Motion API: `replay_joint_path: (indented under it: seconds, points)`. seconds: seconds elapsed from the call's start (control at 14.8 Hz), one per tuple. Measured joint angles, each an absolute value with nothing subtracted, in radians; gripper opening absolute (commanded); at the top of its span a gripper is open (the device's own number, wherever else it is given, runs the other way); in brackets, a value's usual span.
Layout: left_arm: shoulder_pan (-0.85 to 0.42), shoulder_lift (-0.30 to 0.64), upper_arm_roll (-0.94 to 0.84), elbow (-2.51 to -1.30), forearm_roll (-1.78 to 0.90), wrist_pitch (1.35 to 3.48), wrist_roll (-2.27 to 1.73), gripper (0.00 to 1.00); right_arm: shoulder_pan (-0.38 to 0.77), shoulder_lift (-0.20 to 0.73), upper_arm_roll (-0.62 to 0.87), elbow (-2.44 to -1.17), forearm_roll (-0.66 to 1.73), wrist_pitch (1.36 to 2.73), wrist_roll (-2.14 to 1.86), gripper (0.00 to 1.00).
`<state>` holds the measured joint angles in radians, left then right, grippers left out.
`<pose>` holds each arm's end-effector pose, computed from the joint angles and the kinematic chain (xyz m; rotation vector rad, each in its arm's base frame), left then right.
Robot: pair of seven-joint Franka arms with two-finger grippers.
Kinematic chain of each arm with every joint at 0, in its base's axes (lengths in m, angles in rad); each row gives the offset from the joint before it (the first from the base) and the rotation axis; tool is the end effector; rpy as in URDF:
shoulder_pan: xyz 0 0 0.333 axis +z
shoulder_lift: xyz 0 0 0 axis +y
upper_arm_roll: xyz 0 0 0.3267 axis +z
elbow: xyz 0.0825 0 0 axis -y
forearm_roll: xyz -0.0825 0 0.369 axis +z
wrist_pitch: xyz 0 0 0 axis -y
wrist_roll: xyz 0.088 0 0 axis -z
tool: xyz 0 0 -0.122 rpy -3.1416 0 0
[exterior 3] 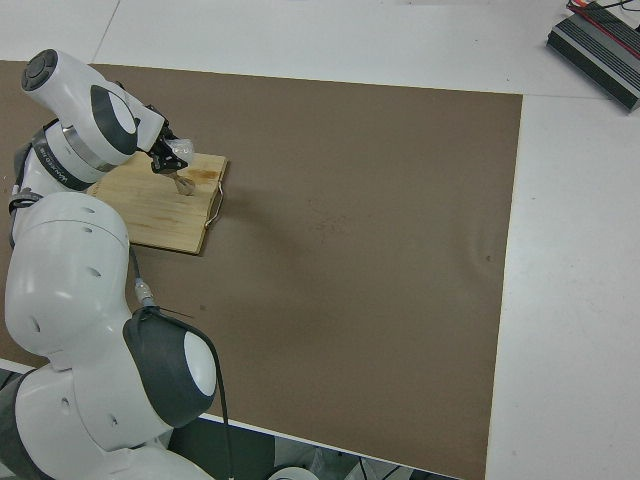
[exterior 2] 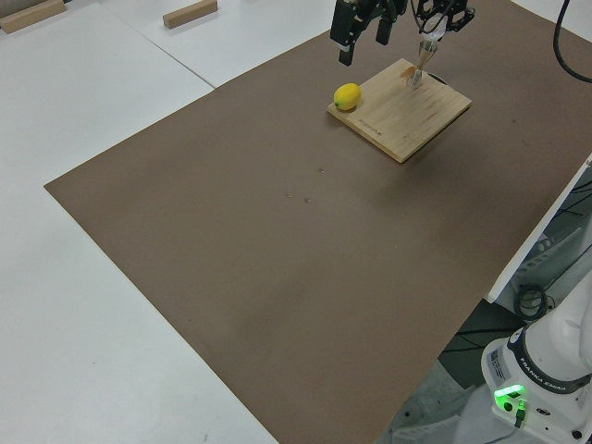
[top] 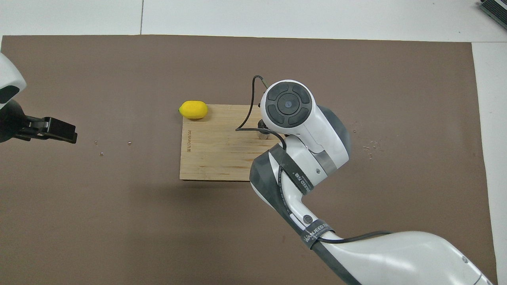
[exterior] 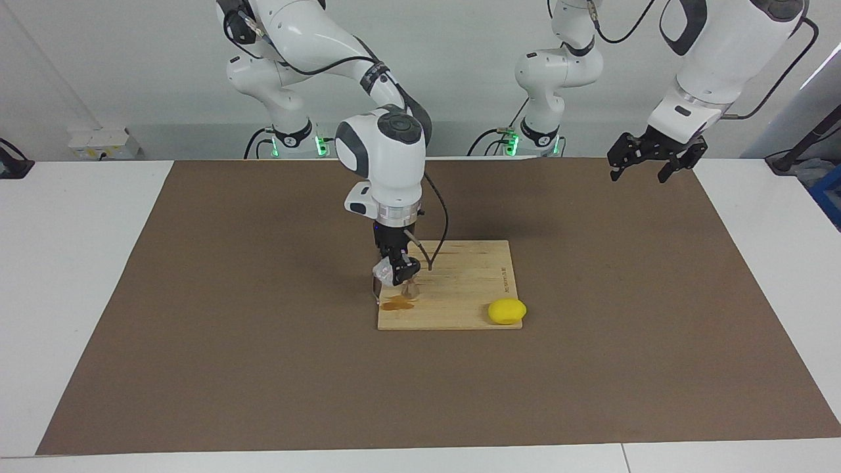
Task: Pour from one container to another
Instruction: 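Tilt the glass cup with the right gripper over the metal cup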
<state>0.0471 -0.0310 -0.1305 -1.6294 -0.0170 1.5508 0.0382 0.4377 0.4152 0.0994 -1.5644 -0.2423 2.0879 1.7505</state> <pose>0.5235 -0.0470 0.6082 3.1230 -0.1898 -0.0753 0.5964 0.3270 0.4182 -2.6280 1.6396 -0.3224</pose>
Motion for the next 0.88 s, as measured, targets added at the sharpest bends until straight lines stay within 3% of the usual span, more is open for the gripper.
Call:
replay_joint_path:
  seconds: [0.88]
  points:
    - [0.047, -0.031, -0.131, -1.629, -0.017, 1.551, 0.038, 1.00, 0.439, 0.413, 0.099, -1.569, -0.255, 2.084, 1.749, 0.00]
